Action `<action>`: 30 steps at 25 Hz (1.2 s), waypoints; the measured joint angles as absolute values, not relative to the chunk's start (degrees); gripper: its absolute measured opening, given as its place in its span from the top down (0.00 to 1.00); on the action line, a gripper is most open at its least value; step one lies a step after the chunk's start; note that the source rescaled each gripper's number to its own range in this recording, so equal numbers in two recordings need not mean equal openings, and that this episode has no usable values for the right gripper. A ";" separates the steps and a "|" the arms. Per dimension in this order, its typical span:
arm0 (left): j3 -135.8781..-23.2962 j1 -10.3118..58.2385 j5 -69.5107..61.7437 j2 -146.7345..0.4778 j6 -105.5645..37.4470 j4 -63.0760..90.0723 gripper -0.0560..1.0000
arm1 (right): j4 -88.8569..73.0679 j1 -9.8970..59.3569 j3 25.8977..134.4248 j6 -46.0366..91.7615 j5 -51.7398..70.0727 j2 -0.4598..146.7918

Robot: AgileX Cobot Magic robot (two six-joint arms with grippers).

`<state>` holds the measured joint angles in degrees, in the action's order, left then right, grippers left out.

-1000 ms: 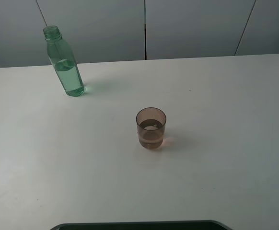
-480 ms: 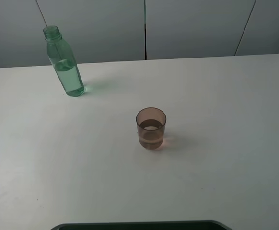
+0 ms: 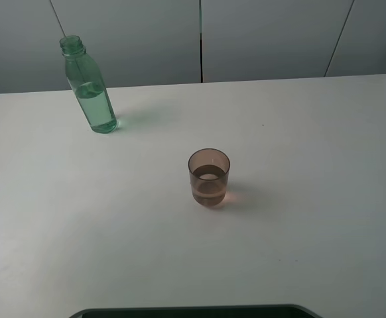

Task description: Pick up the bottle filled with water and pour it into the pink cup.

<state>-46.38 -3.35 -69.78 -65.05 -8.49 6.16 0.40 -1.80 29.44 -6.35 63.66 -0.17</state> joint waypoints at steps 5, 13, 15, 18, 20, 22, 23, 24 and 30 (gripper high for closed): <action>-38.93 -3.35 -69.78 -59.29 -9.18 8.00 0.01 | 0.40 -1.80 29.44 -6.35 63.66 -0.17; -33.41 -3.35 -69.68 -47.06 -10.49 10.58 0.01 | 0.40 -1.80 29.44 -6.35 63.66 -0.17; -32.45 -3.35 -69.91 -43.99 -11.06 11.41 0.01 | 0.40 -1.80 29.44 -6.35 63.66 -0.17; -32.19 -3.35 -69.91 -39.52 -11.85 11.97 0.01 | 0.40 -1.80 29.44 -6.35 63.66 -0.17; -32.19 -3.35 -69.69 -36.55 -12.08 11.97 0.01 | 0.40 -1.80 29.44 -6.35 63.66 -0.17; -32.19 -3.35 -69.48 -33.77 -12.18 11.97 0.01 | 0.40 -1.80 29.44 -6.35 63.66 -0.17; -32.19 -3.35 -69.48 -32.16 -12.18 11.97 0.01 | 0.40 -1.80 29.44 -6.35 63.66 -0.17; -32.19 -3.35 -69.48 -30.52 -12.18 11.97 0.01 | 0.40 -1.80 29.44 -6.35 63.66 -0.17; -31.93 -0.48 -69.45 -21.26 -12.18 11.03 0.01 | 0.40 -1.80 29.44 -6.35 63.66 -0.17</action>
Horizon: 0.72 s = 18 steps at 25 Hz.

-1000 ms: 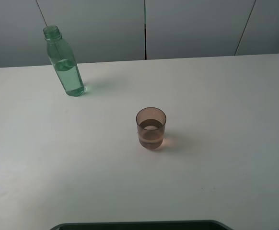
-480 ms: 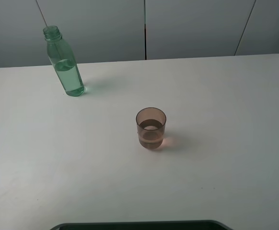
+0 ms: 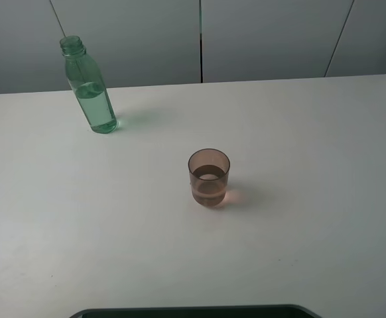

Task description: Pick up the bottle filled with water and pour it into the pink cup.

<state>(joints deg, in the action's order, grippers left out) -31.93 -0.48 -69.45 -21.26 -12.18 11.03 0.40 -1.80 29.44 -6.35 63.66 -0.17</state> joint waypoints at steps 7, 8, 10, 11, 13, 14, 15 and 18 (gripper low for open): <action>-31.93 0.54 -69.22 -16.94 -11.13 9.14 0.01 | 0.40 -1.80 29.44 -6.35 63.66 -0.17; -31.93 1.05 -69.22 -16.90 -11.02 9.02 0.01 | 0.40 -1.80 29.44 -6.35 63.66 -0.17; -31.93 2.52 -68.63 -16.30 -10.89 8.50 0.01 | 0.40 -1.80 29.44 -6.35 63.66 -0.17; -31.81 3.28 -68.11 -15.52 -10.80 8.15 0.01 | 0.40 -1.80 29.44 -6.35 63.66 -0.17; -31.61 4.31 -67.28 -13.46 -10.67 6.93 0.01 | 0.40 -1.80 29.44 -6.35 63.66 -0.17; -31.61 4.57 -67.01 -12.06 -10.24 6.12 0.01 | 0.40 -1.80 29.44 -6.35 63.66 -0.17; -31.61 4.71 -66.69 -10.52 -9.82 5.32 0.01 | 0.40 -1.80 29.44 -6.35 63.66 -0.17; -31.61 4.71 -66.33 -5.73 -8.26 3.80 0.01 | 0.40 -1.80 29.44 -6.35 63.66 -0.17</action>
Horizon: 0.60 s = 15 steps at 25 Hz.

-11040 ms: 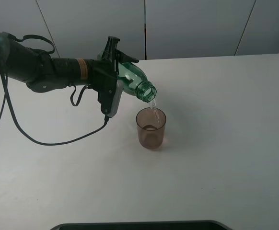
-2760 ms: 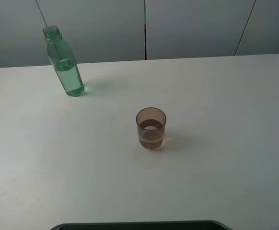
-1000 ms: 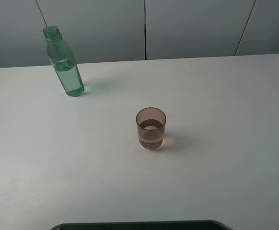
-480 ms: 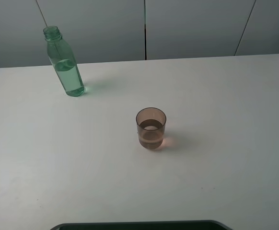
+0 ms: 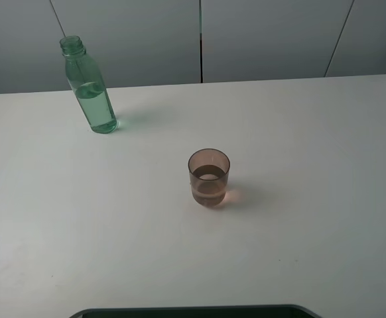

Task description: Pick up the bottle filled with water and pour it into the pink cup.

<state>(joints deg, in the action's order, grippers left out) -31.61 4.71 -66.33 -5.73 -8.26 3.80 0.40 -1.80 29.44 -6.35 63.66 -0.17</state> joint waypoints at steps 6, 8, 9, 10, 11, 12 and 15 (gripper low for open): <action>-29.58 4.75 -62.95 -0.19 -5.61 2.51 0.01 | 0.40 -1.80 29.44 -6.35 63.66 -0.17; -29.58 4.75 -62.55 0.00 -5.09 2.15 0.01 | 0.40 -1.80 29.44 -6.35 63.66 -0.17; -29.58 4.75 -62.45 0.00 -4.96 2.07 0.01 | 0.40 -1.80 29.44 -6.35 63.66 -0.17; -29.58 4.75 -62.45 0.00 -4.86 2.07 0.01 | 0.40 -1.80 29.44 -6.35 63.66 -0.17; -29.58 4.75 -62.45 0.00 -4.72 2.07 0.01 | 0.40 -1.80 29.44 -6.35 63.66 -0.17; -29.58 4.75 -62.45 0.00 -4.72 2.02 0.01 | 0.40 -1.80 29.44 -6.35 63.66 -0.17; -29.58 4.75 -62.45 0.00 -4.63 1.93 0.01 | 0.40 -1.80 29.44 -6.35 63.66 -0.17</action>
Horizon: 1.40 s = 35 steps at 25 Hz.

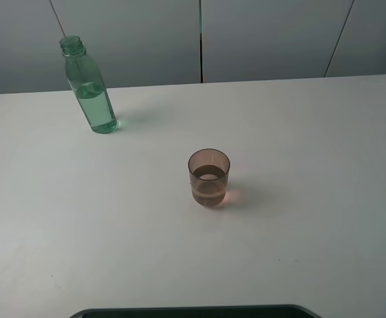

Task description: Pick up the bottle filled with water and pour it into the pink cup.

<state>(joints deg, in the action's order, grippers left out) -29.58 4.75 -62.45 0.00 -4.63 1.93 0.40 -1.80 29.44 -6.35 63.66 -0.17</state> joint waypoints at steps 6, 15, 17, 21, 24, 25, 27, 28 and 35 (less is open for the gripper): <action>-29.58 4.75 -62.41 0.00 -4.26 2.02 0.01 | 0.40 -1.80 29.44 -6.35 63.66 -0.17; -29.58 4.75 -62.41 0.00 -3.54 2.02 0.01 | 0.40 -1.80 29.44 -6.35 63.66 -0.17; -29.58 4.75 -62.41 0.00 -3.43 2.02 0.01 | 0.40 -1.80 29.44 -6.35 63.66 -0.17; -29.58 4.75 -62.41 0.00 -3.20 2.02 0.01 | 0.40 -1.80 29.44 -6.35 63.66 -0.17; -29.58 4.75 -62.41 0.00 -2.41 1.64 0.01 | 0.40 -1.80 29.44 -6.35 63.66 -0.17; -29.58 4.75 -62.41 0.00 -2.27 1.50 0.01 | 0.40 -1.80 29.44 -6.35 63.66 -0.17; -29.58 4.75 -62.41 0.00 -2.17 1.41 0.01 | 0.40 -1.80 29.44 -6.35 63.66 -0.17; -29.58 4.75 -62.41 0.00 -2.17 1.41 0.01 | 0.40 -1.80 29.44 -6.35 63.66 -0.17; -29.58 4.75 -62.41 0.00 -2.04 1.41 0.01 | 0.40 -1.80 29.44 -6.35 63.66 -0.17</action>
<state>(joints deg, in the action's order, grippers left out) -29.58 4.75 -62.41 0.00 -2.04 1.41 0.40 -1.80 29.44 -6.35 63.66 -0.17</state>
